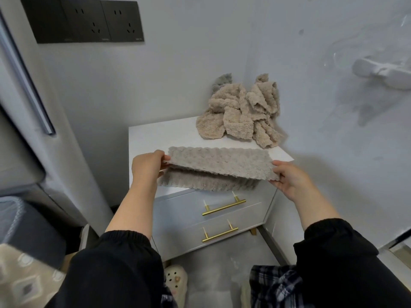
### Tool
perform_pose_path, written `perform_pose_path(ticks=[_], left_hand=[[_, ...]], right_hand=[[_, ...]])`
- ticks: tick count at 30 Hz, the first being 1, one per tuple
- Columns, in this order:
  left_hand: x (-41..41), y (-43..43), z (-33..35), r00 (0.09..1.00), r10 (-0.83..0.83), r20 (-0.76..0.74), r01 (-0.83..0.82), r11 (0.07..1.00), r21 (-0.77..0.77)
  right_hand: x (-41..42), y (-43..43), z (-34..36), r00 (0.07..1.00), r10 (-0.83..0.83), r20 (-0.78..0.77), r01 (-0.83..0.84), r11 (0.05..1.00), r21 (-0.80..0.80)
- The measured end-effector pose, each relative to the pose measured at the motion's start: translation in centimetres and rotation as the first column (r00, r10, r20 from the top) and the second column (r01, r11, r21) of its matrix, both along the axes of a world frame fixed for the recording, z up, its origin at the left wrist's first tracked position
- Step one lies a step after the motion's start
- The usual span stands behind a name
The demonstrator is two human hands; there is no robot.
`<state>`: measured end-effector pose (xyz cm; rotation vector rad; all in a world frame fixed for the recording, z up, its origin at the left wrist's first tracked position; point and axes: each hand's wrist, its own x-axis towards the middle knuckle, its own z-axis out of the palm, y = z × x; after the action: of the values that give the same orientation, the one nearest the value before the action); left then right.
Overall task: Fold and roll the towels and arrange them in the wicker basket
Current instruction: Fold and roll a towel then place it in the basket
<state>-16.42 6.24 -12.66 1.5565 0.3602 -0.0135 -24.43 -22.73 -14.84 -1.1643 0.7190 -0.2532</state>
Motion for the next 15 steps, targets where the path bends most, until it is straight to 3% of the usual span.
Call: perform_pose_path(ticks=[4,7,13,15], left_hand=[[0.1,0.6,-0.4,0.999,-0.039,-0.007,0.039,0.972,0.23],[0.0,0.9,-1.0,0.996,-0.084,-0.001,0.075,0.891,0.449],[0.1,0.7,-1.7,0.989,-0.129,-0.079,0.14,0.58,0.802],[-0.2,0.1,-1.7,0.988,-0.149,-0.039,0.095,0.392,0.915]], right_hand=[[0.0,0.0,-1.5,0.999,0.013,-0.044,-0.016,0.998,-0.059],[0.1,0.2,-2.2,0.996,0.043,-0.08,-0.053,0.991,-0.125],[0.2,0.4,-2.7,0.987,0.043,-0.152,-0.088,0.947,-0.308],[0.3,0.4,-2.6,0.987,-0.016,-0.161,-0.064,0.875,-0.481]])
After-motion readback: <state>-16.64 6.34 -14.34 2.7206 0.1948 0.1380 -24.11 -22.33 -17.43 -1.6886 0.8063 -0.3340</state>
